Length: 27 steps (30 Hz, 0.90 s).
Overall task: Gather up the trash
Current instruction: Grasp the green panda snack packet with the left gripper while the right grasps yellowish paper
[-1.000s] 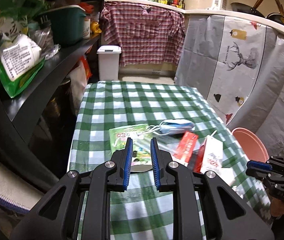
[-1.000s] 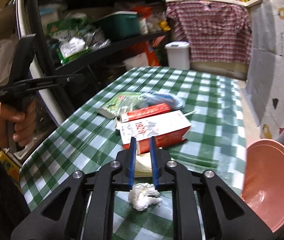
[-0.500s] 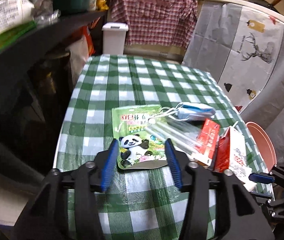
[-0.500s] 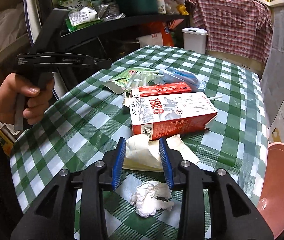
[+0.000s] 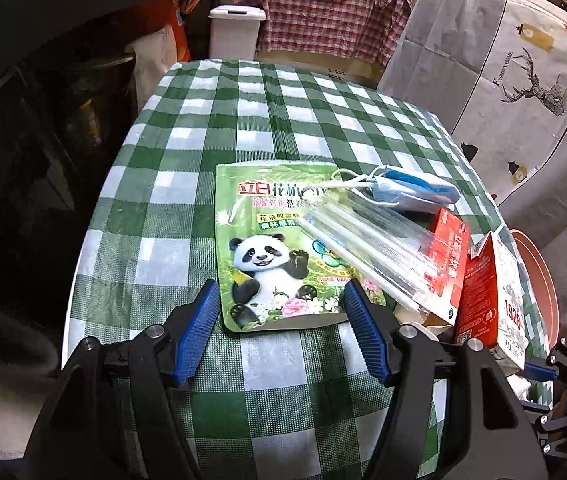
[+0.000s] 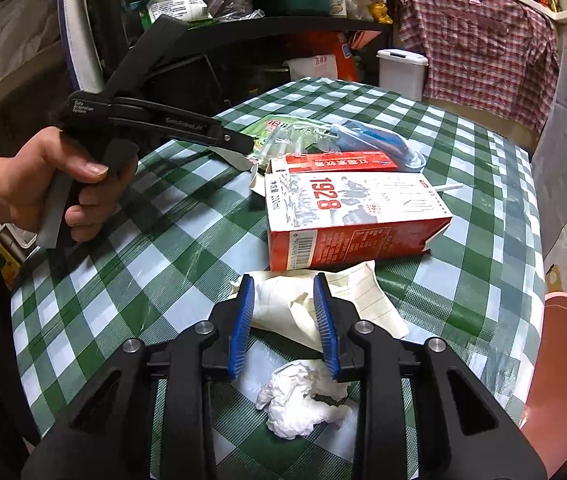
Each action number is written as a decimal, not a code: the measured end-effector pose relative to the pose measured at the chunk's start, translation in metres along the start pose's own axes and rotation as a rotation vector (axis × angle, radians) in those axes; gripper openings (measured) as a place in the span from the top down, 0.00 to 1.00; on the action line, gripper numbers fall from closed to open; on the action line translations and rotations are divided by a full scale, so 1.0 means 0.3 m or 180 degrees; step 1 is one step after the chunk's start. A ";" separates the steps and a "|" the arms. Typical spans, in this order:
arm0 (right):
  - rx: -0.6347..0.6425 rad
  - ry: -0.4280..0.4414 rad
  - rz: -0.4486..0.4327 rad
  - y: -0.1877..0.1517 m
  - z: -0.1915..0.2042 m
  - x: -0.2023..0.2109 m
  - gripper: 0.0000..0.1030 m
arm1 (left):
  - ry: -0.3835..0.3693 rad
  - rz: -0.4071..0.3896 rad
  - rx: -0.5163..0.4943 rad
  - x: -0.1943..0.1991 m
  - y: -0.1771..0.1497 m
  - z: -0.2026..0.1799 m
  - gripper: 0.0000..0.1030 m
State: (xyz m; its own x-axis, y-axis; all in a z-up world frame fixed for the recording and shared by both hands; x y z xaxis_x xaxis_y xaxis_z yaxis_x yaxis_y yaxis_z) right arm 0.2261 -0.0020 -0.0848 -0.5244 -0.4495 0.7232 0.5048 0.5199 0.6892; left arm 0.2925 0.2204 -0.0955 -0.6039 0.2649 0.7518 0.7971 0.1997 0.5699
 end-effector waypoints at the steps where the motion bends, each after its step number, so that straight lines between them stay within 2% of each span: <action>1: 0.0011 0.0005 0.0001 -0.001 0.004 0.002 0.75 | -0.0013 0.0012 0.0007 -0.004 -0.004 0.001 0.37; 9: 0.0002 0.0032 -0.0026 -0.004 0.014 0.021 0.89 | 0.0008 0.0011 -0.0073 -0.013 -0.001 -0.016 0.38; 13: -0.0052 0.0061 -0.0058 0.002 0.013 0.036 0.94 | -0.0011 -0.0068 -0.0130 0.012 0.008 -0.033 0.49; 27: -0.0158 0.0031 -0.0168 0.017 0.024 0.102 0.96 | 0.0005 -0.0435 -0.0302 0.159 0.048 -0.116 0.88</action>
State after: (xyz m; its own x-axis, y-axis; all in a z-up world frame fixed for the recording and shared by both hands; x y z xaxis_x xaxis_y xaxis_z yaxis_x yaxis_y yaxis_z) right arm 0.2076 -0.0079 -0.0596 -0.5446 -0.4825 0.6860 0.5100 0.4588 0.7276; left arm 0.2753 0.2029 -0.0400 -0.7067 0.2398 0.6656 0.7039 0.1436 0.6956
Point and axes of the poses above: each gripper's, at about its wrist camera, not at the fingertips, and x roughly against the way its jaws point, z to its left, y to its top, the point moved 3 cm from there along -x, roughly the way its jaws point, and after that the axes turned 9 degrees about -y, right-handed, at the moved point
